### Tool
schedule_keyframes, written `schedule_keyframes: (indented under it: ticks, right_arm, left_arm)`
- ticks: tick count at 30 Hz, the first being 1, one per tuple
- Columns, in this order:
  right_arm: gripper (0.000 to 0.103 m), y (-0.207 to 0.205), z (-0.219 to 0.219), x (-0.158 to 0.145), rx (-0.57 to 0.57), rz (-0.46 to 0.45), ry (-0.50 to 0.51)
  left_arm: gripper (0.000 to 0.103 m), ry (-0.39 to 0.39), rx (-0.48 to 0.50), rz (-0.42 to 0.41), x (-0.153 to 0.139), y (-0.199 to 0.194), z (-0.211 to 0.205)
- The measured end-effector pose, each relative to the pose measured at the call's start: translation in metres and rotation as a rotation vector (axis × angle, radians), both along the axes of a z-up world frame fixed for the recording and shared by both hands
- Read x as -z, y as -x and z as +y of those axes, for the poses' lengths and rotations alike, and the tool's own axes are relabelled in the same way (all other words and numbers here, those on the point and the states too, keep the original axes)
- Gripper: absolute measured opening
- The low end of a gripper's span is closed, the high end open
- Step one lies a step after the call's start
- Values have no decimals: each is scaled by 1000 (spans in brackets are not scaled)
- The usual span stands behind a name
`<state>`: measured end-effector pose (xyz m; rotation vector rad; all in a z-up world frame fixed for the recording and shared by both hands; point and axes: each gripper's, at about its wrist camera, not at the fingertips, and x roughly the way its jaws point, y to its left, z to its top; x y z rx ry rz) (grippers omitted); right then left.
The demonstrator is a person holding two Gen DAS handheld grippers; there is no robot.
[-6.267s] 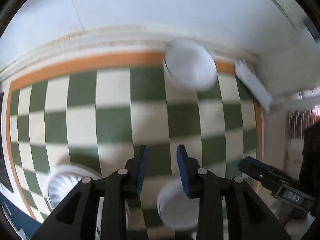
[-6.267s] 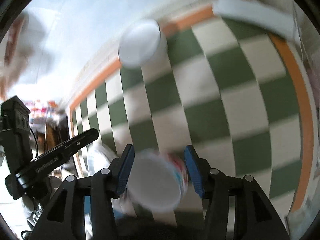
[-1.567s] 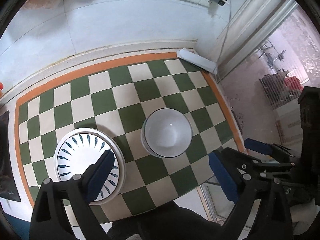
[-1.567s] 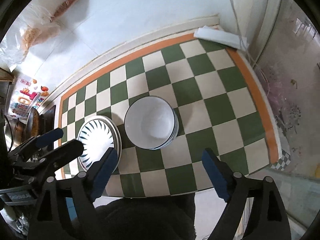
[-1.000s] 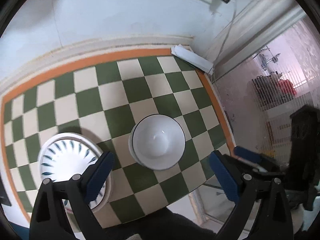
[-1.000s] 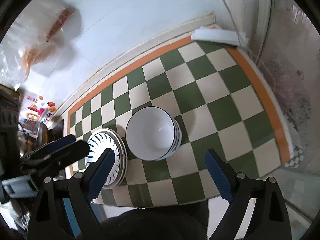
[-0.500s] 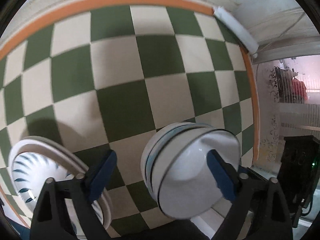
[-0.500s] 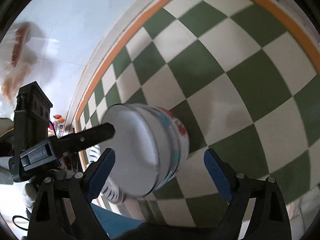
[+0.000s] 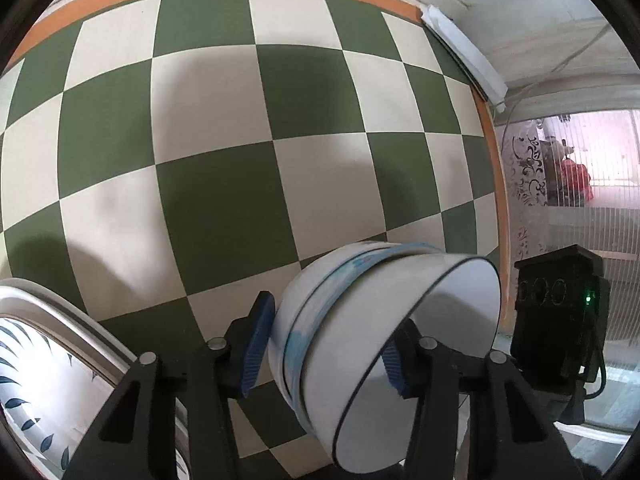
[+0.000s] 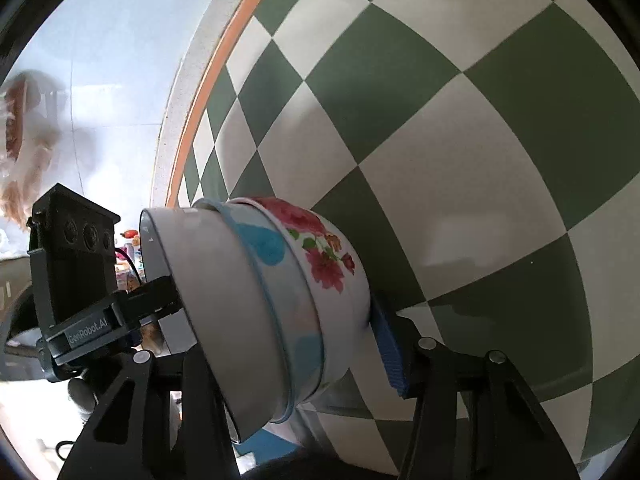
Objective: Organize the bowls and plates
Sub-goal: 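Lift the bowl stack and lower it onto the plate stack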
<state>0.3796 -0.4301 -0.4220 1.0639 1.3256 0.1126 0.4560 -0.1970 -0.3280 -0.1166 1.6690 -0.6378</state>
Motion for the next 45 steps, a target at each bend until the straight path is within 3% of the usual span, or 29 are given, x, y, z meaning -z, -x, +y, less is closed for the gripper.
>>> schedule_keyframes:
  ticks: [12,24,32,45]
  right_arm:
    - [53,-13,14,-14,-36,-33,57]
    - [51,-43,35,-49,-93,-112,99]
    - [51,-61,74,-70,-162,-149,96]
    - [51,-94,180,-56,-347,-167,72]
  left_arm:
    - [46,-3,-33,-34,-9,7,6]
    - [46,30,-87,-89,-49,-2,32]
    - [46,26,-159,-111,-70,-2,76]
    - [46,-5,-366,-127,-71,12,185]
